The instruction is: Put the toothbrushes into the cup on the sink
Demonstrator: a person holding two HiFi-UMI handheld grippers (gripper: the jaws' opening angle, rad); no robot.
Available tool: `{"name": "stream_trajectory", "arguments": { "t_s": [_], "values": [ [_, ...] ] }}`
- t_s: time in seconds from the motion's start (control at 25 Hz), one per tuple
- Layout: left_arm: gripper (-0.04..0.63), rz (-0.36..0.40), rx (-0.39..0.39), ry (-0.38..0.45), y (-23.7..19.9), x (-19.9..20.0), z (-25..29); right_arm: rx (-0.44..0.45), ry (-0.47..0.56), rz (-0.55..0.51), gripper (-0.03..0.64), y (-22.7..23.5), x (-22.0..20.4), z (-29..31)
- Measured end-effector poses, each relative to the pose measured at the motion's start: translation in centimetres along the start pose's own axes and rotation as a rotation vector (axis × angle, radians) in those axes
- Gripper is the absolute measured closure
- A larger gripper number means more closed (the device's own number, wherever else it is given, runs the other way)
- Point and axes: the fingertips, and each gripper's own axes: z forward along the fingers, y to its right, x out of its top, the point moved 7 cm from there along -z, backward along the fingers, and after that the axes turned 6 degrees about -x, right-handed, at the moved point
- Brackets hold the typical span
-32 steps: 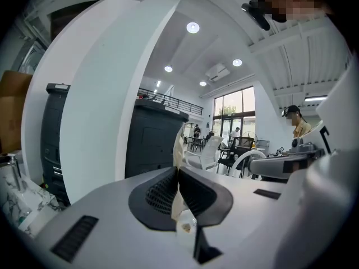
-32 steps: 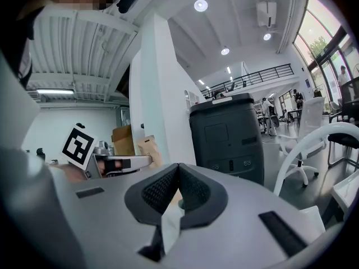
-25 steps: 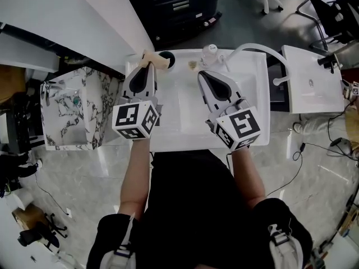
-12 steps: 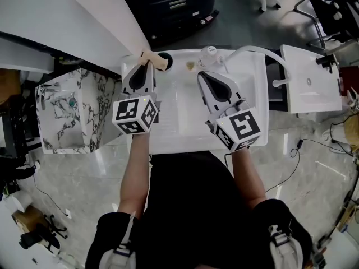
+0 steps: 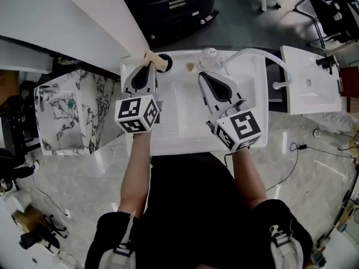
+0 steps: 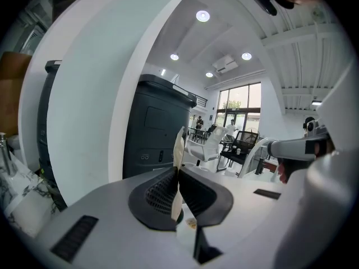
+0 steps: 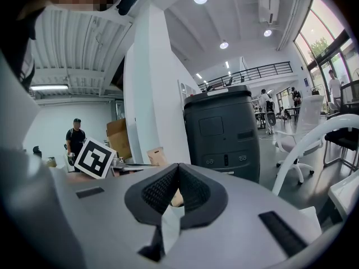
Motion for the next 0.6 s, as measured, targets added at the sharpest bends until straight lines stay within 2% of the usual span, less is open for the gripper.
{"name": "stream_trajectory", "arguments": {
  "t_s": [0.6],
  "values": [
    [0.572, -0.034, -0.001, -0.072, -0.9, -2.8, 1.5, 0.001, -0.030, 0.006, 0.588, -0.1, -0.6, 1.0]
  ]
}}
